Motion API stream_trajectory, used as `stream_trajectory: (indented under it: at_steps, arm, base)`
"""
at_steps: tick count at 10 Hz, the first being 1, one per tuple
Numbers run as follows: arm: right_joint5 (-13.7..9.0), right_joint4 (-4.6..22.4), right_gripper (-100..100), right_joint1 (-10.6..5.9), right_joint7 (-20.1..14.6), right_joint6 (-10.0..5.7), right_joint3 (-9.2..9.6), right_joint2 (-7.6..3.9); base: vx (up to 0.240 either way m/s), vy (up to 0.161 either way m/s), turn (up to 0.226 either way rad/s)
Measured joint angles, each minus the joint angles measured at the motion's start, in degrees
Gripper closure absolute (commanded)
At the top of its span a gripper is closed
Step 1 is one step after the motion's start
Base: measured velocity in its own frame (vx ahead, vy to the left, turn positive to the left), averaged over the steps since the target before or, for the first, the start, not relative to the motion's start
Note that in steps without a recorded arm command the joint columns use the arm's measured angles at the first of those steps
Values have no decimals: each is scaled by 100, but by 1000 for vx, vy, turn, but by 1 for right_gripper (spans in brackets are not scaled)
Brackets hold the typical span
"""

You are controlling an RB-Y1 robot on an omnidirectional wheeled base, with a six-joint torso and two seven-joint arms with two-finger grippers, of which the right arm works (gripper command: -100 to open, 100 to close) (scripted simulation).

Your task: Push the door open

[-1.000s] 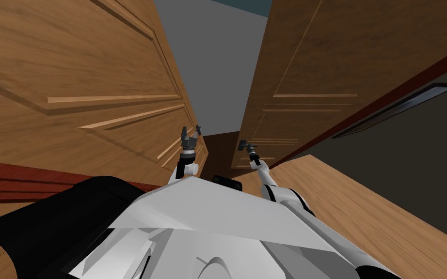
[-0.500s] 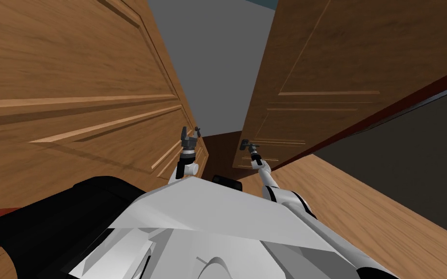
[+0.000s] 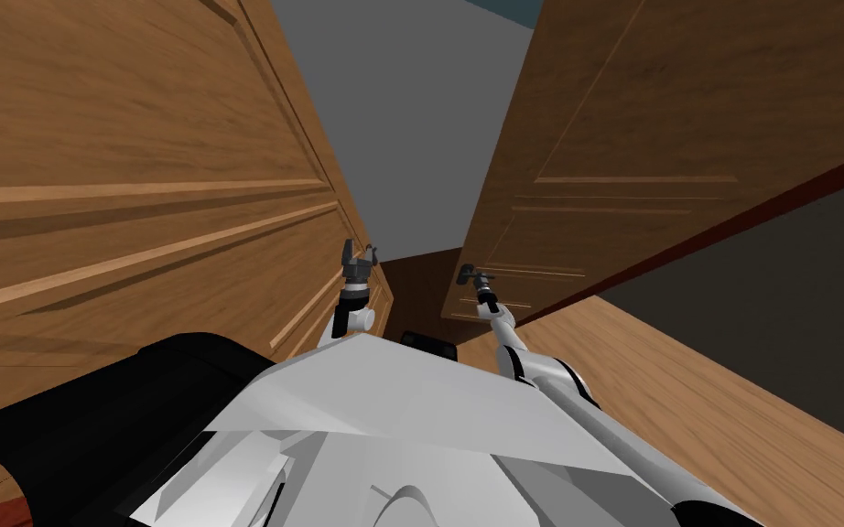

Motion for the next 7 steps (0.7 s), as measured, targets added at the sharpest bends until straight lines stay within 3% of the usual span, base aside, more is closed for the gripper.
stream_trajectory:
  at_steps: [1,3,5,7]
  arm:
    - [7,-244,100,100,-33,105,25,4]
    - [-45,-436,100,220,27,254,-33,16]
    - [-109,-233,100,125,131,197,-156,-14]
    - [-161,-263,100,166,201,214,-239,-35]
  base:
    - [110,67,-19]
    - [124,122,-63]
    - [132,109,-45]
    - [102,68,-33]
